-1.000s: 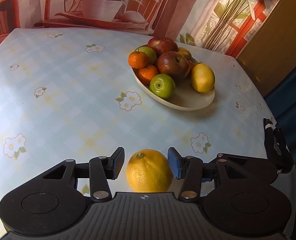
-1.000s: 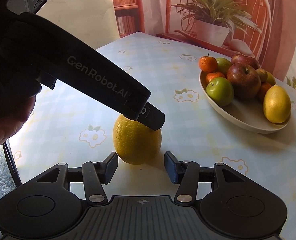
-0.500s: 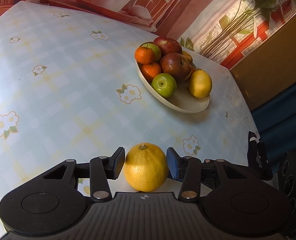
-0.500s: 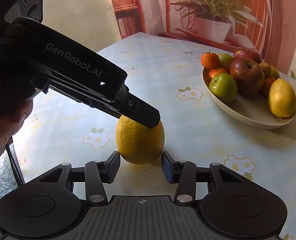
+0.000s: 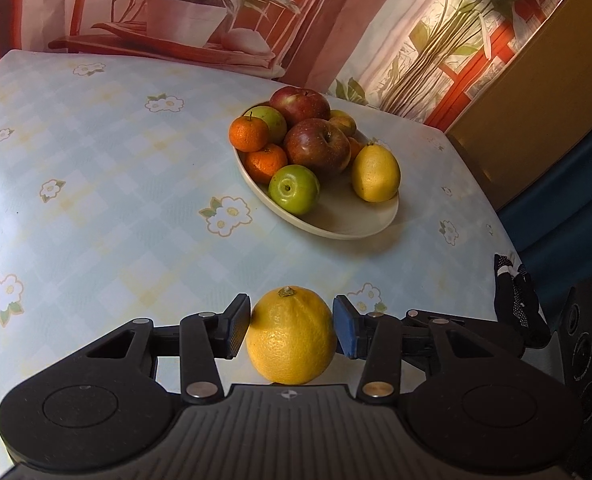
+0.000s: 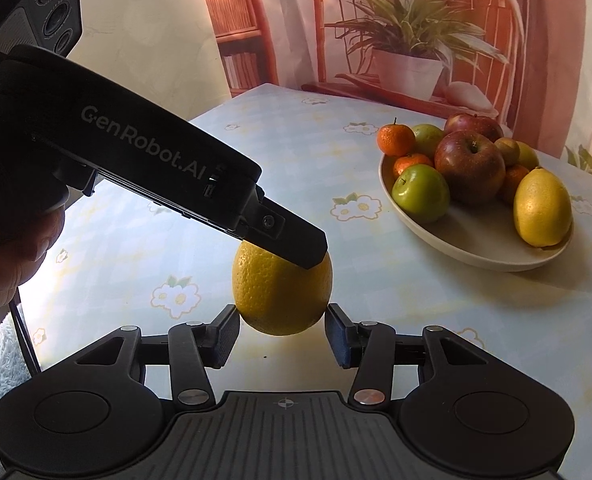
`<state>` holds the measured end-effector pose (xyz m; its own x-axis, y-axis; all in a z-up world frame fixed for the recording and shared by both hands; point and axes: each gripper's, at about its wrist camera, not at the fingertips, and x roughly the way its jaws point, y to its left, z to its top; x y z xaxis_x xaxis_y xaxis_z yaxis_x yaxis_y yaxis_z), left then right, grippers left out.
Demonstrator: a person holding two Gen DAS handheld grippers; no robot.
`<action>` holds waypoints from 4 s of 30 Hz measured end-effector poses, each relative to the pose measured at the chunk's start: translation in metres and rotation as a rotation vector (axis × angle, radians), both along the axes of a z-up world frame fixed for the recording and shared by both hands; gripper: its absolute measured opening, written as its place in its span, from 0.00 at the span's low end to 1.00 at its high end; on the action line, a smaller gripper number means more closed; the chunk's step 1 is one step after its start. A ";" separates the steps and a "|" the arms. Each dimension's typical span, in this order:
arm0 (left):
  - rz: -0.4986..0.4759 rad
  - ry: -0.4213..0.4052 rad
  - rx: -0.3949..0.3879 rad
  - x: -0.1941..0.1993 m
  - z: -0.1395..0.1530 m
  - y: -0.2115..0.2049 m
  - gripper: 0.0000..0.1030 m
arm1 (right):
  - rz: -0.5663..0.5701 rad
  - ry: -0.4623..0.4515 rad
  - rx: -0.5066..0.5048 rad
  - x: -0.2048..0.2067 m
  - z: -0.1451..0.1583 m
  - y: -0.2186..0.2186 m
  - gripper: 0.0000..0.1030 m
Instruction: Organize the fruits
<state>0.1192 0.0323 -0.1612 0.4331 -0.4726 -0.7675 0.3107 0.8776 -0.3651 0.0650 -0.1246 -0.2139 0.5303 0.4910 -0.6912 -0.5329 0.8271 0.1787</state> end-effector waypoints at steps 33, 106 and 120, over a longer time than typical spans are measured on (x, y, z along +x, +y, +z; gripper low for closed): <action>-0.102 -0.004 -0.001 0.101 0.000 -0.107 0.46 | -0.139 -0.014 -0.046 0.094 0.003 -0.095 0.42; 0.229 -0.435 0.207 -0.073 0.128 -0.008 0.91 | -0.441 -0.191 0.037 -0.004 0.140 -0.110 1.00; 0.234 -0.554 0.209 -0.111 0.162 -0.026 0.91 | -0.477 -0.244 0.056 -0.038 0.172 -0.122 1.00</action>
<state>0.0082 0.0066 0.0007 0.8659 -0.1820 -0.4659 0.1957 0.9805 -0.0194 0.0265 -0.2461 -0.0423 0.8452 0.1889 -0.5000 -0.1317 0.9802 0.1476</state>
